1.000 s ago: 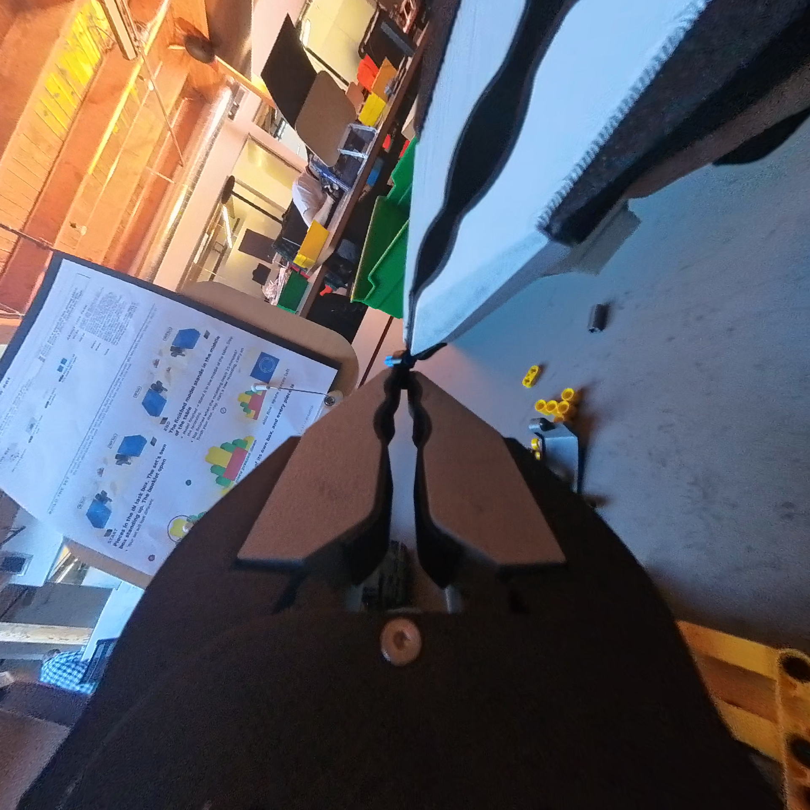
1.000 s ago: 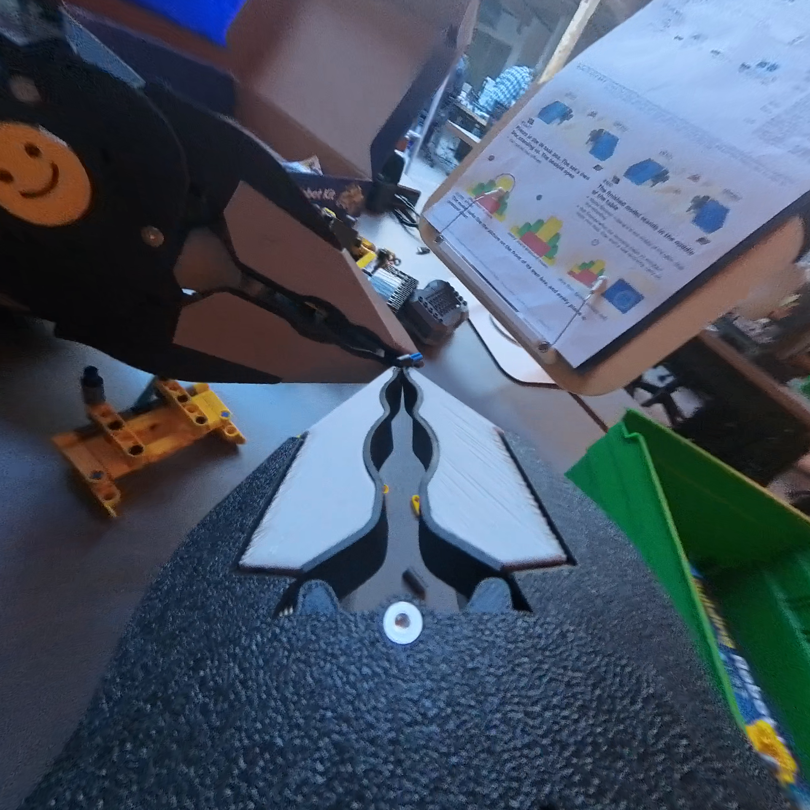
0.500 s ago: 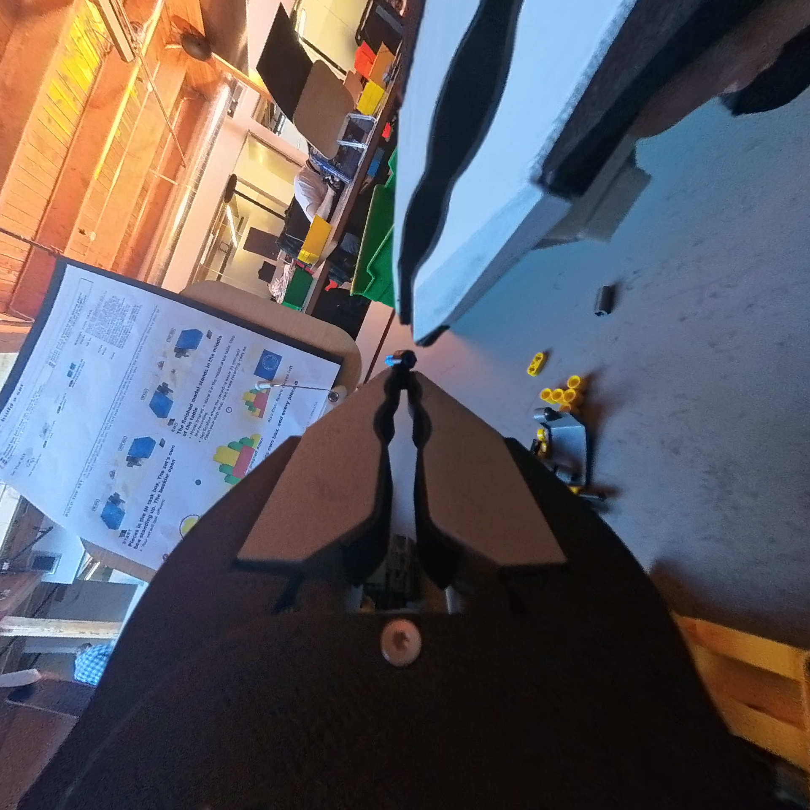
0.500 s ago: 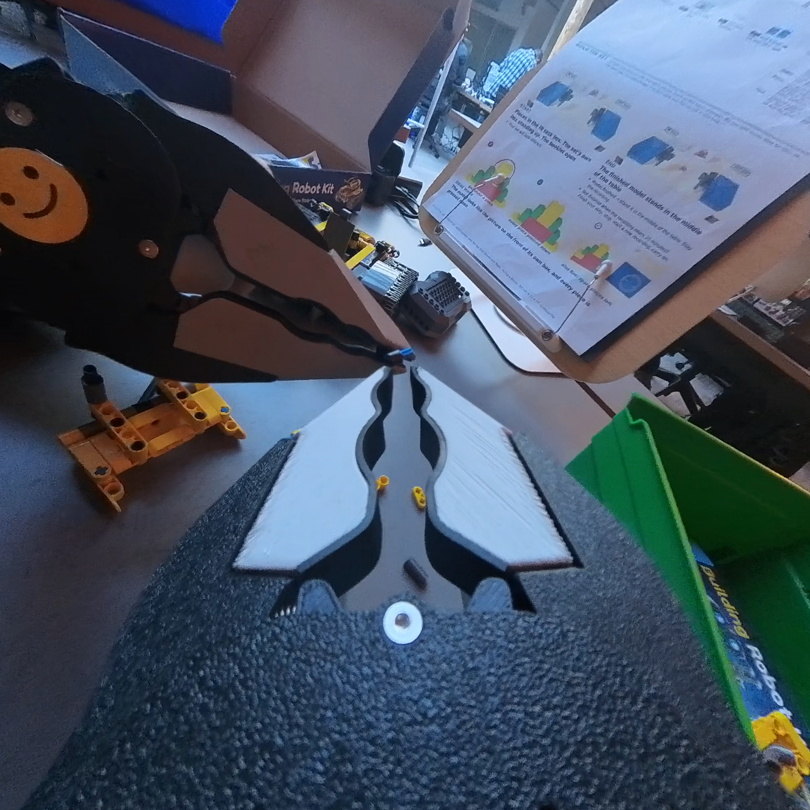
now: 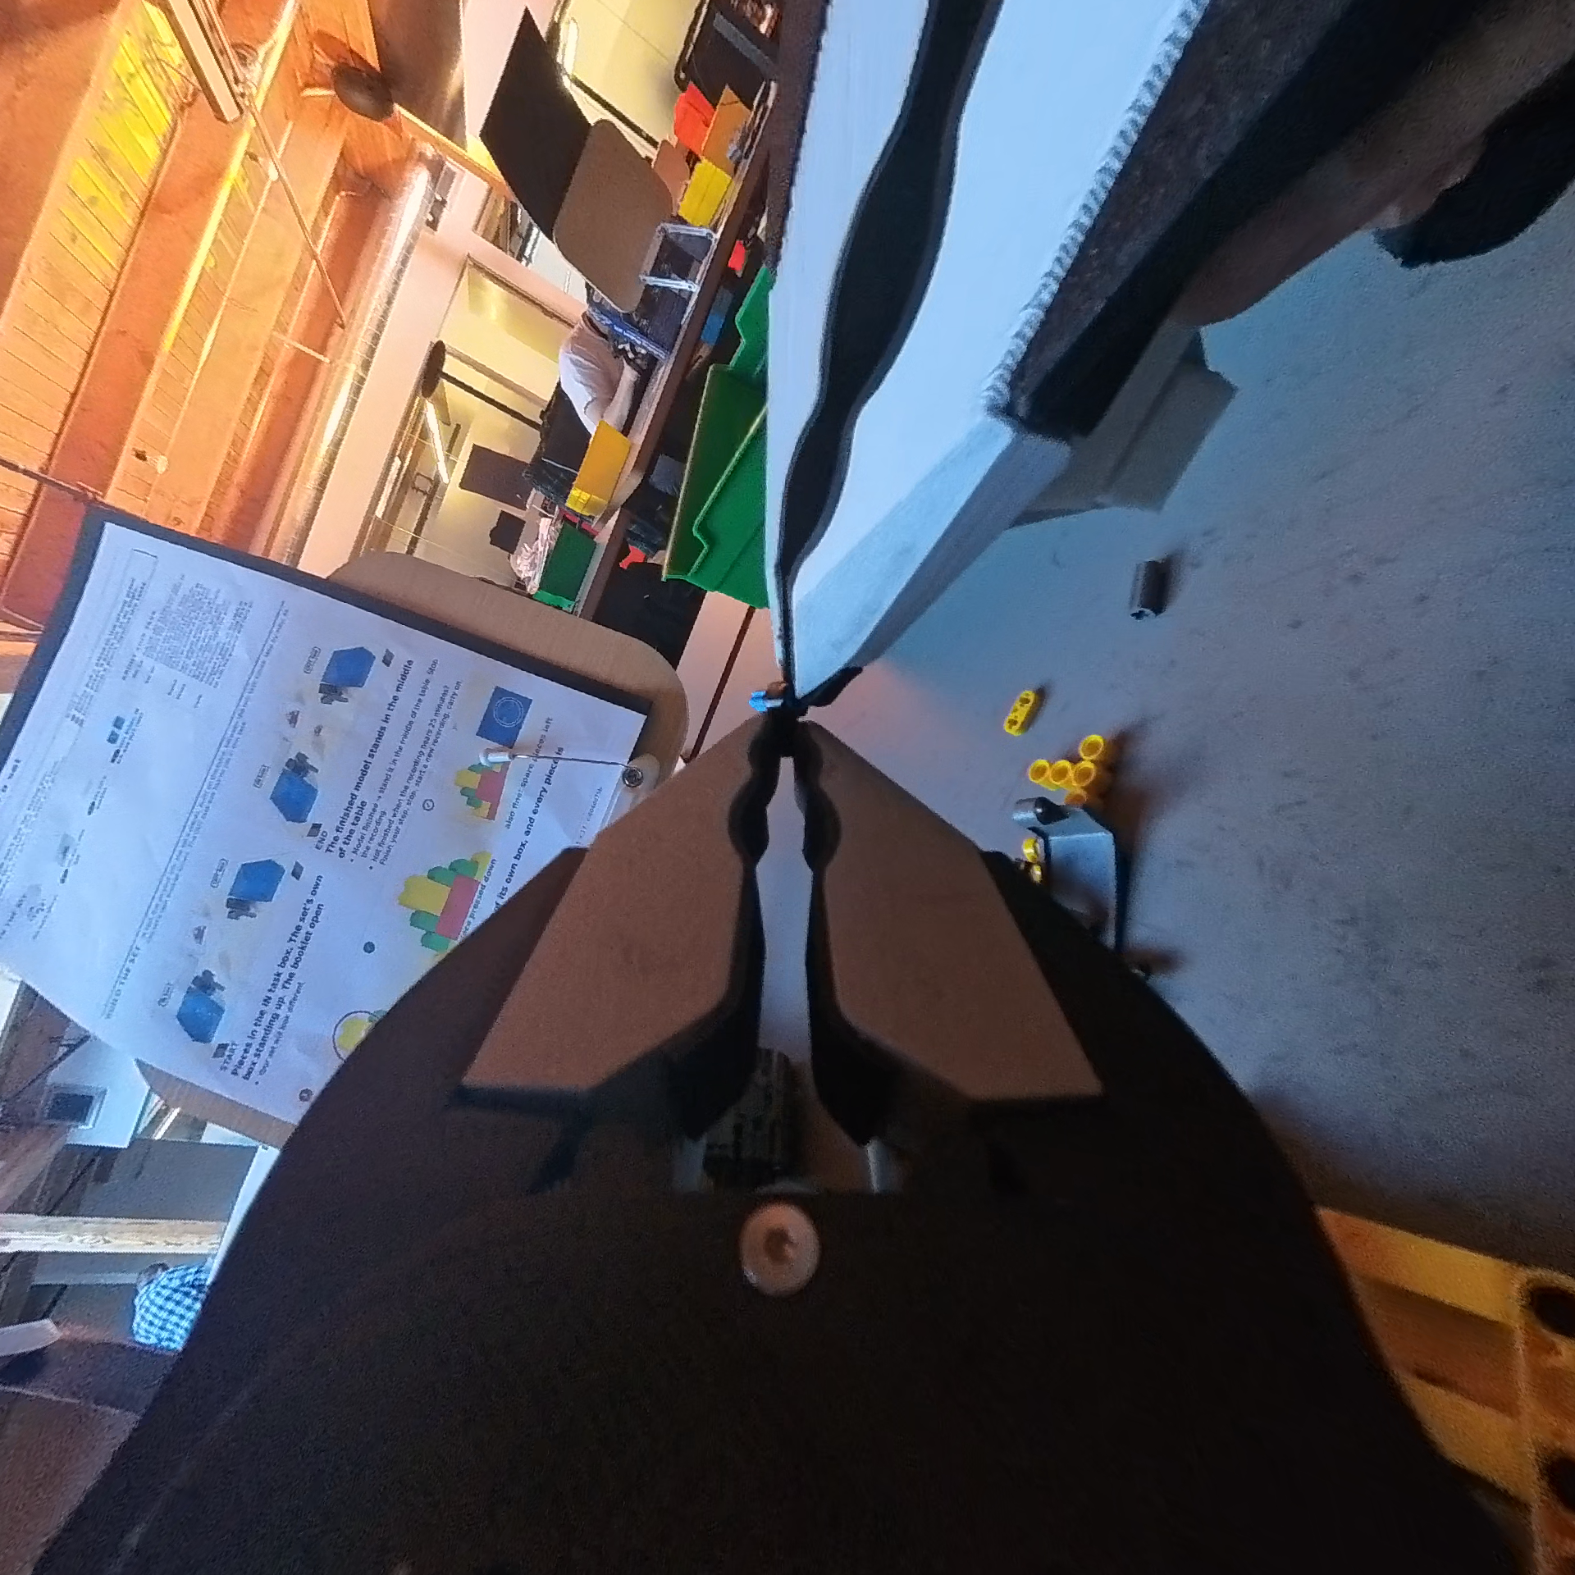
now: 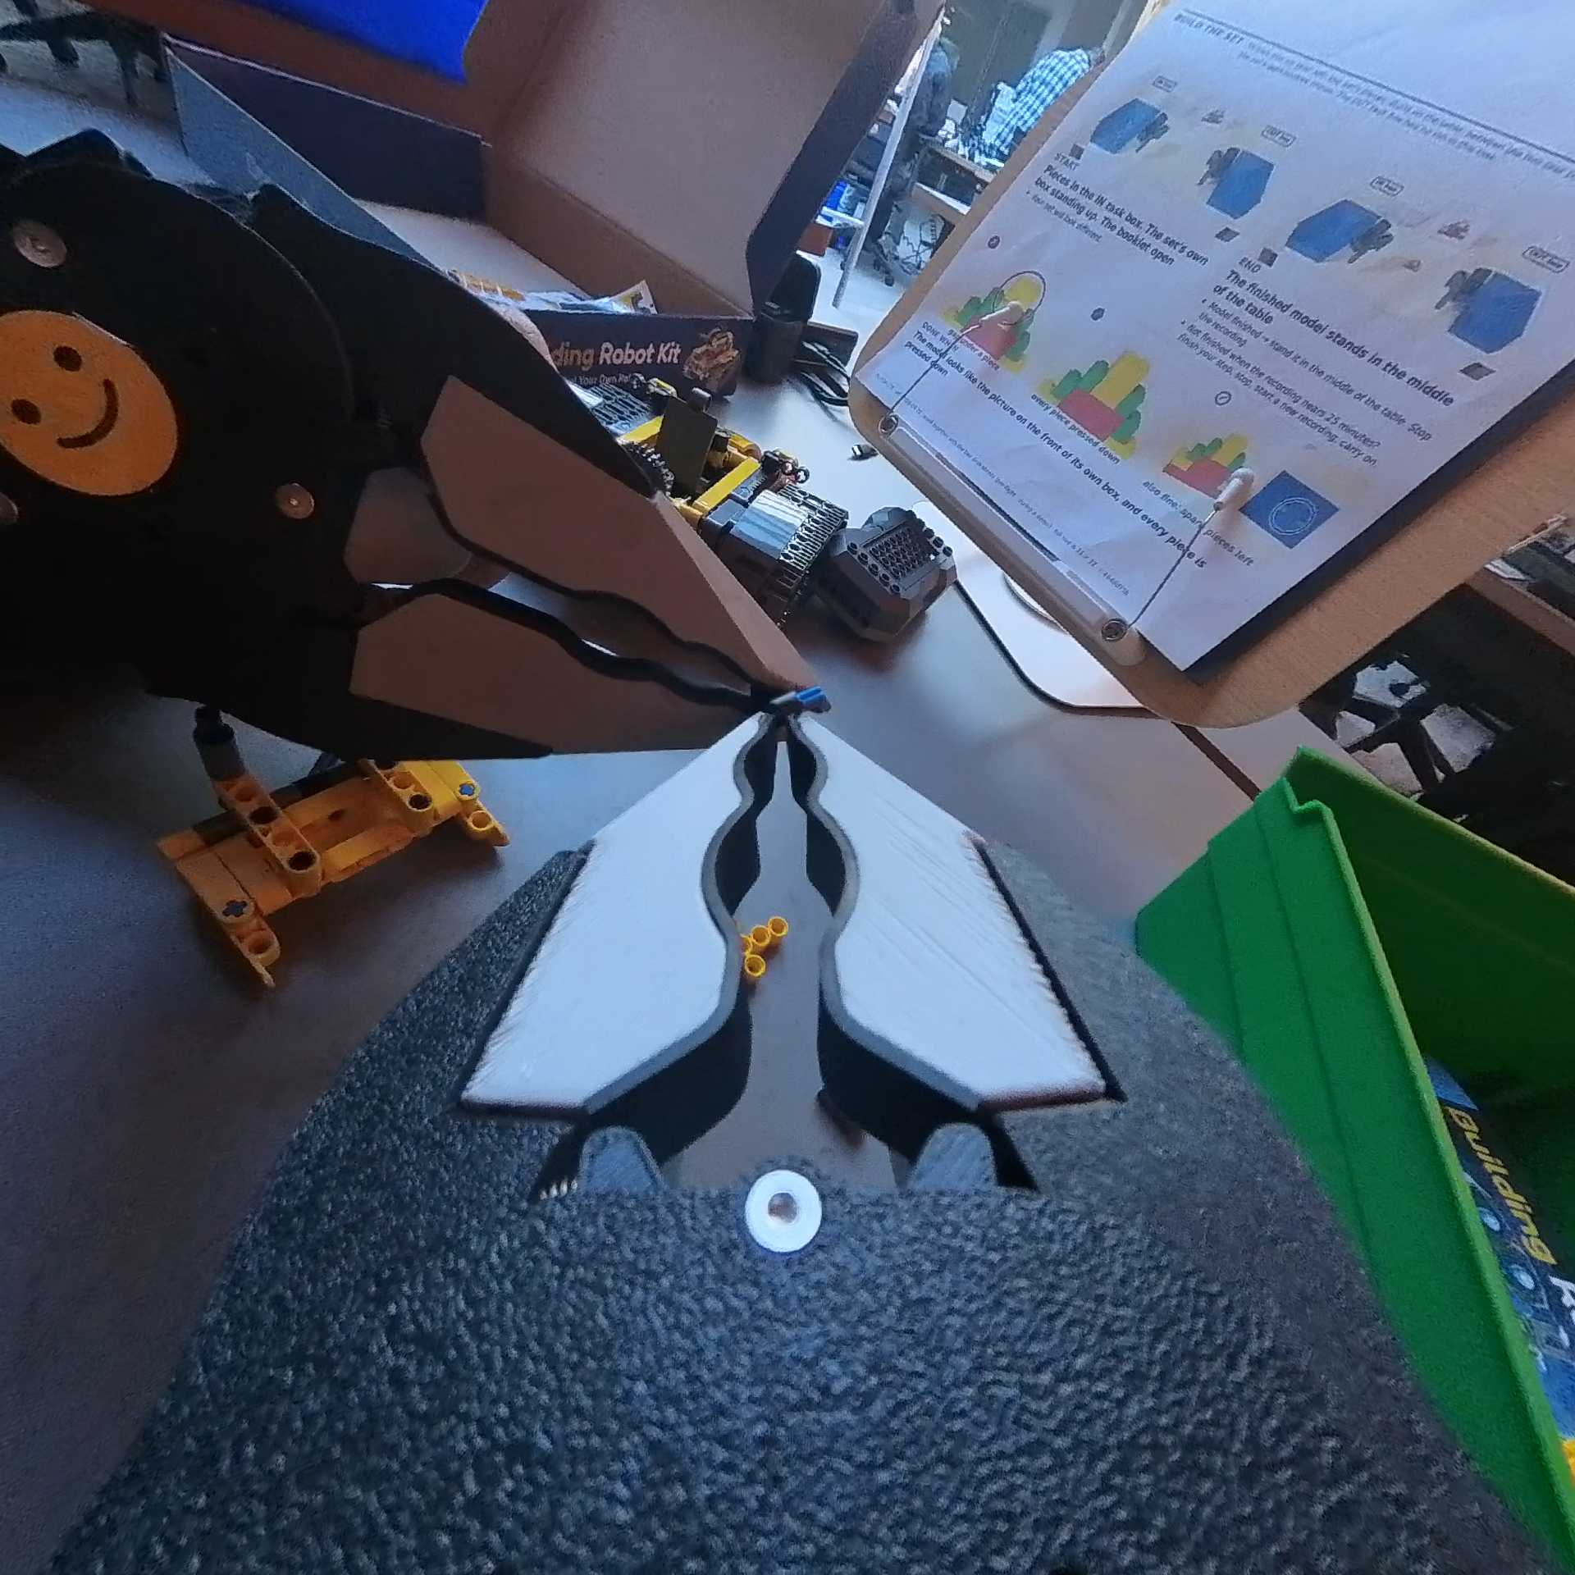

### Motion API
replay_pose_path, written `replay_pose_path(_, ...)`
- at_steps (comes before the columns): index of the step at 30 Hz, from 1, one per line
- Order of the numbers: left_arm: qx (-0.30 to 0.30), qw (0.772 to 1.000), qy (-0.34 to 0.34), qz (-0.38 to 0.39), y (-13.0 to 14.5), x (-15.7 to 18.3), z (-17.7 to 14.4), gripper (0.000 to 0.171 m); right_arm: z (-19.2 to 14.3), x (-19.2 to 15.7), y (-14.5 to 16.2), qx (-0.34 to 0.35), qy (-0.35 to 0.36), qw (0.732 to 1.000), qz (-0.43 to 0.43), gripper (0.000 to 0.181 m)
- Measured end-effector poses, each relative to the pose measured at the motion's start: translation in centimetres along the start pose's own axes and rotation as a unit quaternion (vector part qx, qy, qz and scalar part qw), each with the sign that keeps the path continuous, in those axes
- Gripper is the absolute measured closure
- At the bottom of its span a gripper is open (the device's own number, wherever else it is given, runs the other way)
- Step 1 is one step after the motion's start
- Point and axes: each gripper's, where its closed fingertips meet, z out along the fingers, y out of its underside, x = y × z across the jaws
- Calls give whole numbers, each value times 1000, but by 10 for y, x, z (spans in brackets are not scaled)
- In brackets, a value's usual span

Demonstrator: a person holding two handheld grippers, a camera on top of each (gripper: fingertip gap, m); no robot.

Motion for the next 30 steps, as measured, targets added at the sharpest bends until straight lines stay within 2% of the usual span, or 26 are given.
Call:
replay_pose_path(8,-5,1000,2,3,1,1,-1,171,1,0,1,-1,-6,1000,8,181)
replay_pose_path(13,-14,999,5,35,3,5,-3,171,1,-3,4,-4,-11,1000,3,180)
replay_pose_path(27,-9,999,28,27,4,10,-5,171,1,-7,5,-3,-27,999,24,181)
replay_pose_path(30,-9,999,26,16,3,7,-5,171,1,-6,2,0,-12,1000,16,181)
